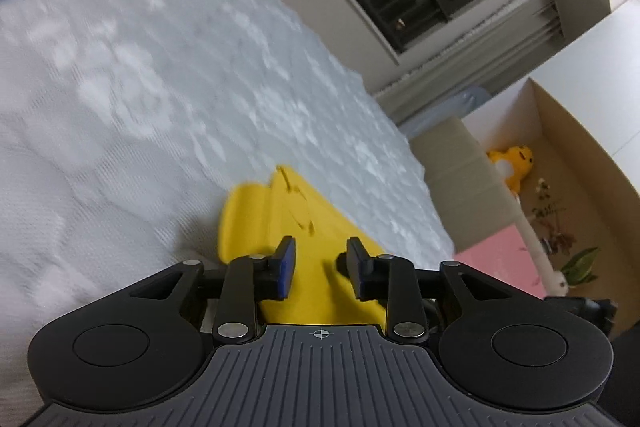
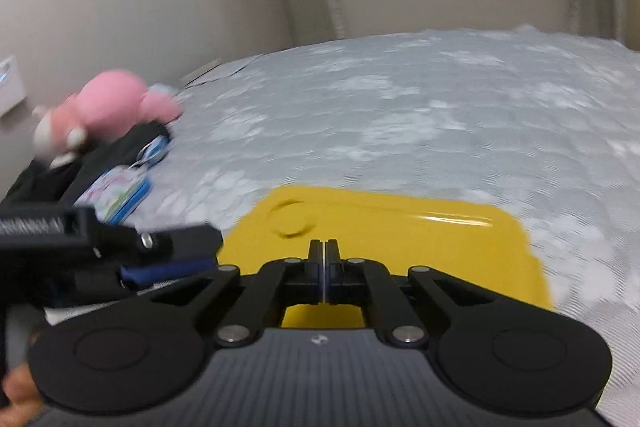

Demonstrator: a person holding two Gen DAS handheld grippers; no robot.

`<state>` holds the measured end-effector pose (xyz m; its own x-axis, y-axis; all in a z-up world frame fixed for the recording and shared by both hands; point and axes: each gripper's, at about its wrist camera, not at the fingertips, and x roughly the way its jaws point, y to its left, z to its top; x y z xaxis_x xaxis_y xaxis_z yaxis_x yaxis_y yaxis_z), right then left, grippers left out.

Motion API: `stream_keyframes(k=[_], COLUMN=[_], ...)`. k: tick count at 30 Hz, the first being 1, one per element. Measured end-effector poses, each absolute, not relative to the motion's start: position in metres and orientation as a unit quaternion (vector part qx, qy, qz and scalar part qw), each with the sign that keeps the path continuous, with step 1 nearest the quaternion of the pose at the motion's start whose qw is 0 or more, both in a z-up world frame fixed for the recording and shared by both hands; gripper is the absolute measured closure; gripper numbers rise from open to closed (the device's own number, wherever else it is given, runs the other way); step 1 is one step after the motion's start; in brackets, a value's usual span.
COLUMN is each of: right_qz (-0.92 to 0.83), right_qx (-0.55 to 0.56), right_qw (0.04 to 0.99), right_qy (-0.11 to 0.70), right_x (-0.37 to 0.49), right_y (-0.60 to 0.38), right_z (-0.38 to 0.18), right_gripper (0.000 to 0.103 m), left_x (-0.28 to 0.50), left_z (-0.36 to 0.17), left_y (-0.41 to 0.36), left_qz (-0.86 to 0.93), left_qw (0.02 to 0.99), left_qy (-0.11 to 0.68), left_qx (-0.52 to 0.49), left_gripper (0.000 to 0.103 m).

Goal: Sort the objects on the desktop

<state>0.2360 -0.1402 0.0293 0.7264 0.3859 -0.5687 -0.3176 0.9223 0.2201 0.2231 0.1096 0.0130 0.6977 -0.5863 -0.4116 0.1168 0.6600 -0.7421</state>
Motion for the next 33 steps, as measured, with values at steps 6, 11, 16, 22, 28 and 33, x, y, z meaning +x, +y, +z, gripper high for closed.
stream_keyframes(k=[6, 11, 16, 22, 28, 33], right_qz=[0.185, 0.201, 0.202, 0.198, 0.179, 0.108], right_qx=[-0.003, -0.001, -0.001, -0.001, 0.069, 0.045], right_qw=[0.935, 0.931, 0.933, 0.938, 0.938, 0.965], right_qy=[0.304, 0.304, 0.297, 0.286, 0.289, 0.235], right_x=[0.234, 0.231, 0.225, 0.216, 0.208, 0.178], right_y=[-0.118, -0.116, -0.117, -0.115, -0.139, -0.174], right_z=[0.023, 0.021, 0.020, 0.018, 0.020, 0.035], right_gripper=[0.100, 0.100, 0.100, 0.100, 0.096, 0.075], left_x=[0.225, 0.233, 0.240, 0.244, 0.245, 0.239], left_z=[0.010, 0.001, -0.012, -0.018, -0.022, -0.015], left_y=[0.117, 0.108, 0.101, 0.098, 0.100, 0.090], left_qz=[-0.218, -0.267, -0.248, -0.239, -0.235, -0.216], left_qw=[0.841, 0.808, 0.807, 0.810, 0.817, 0.839], left_qy=[0.342, 0.359, 0.385, 0.390, 0.383, 0.370], left_qx=[-0.359, -0.382, -0.373, -0.365, -0.362, -0.334], left_gripper=[0.069, 0.069, 0.072, 0.095, 0.099, 0.099])
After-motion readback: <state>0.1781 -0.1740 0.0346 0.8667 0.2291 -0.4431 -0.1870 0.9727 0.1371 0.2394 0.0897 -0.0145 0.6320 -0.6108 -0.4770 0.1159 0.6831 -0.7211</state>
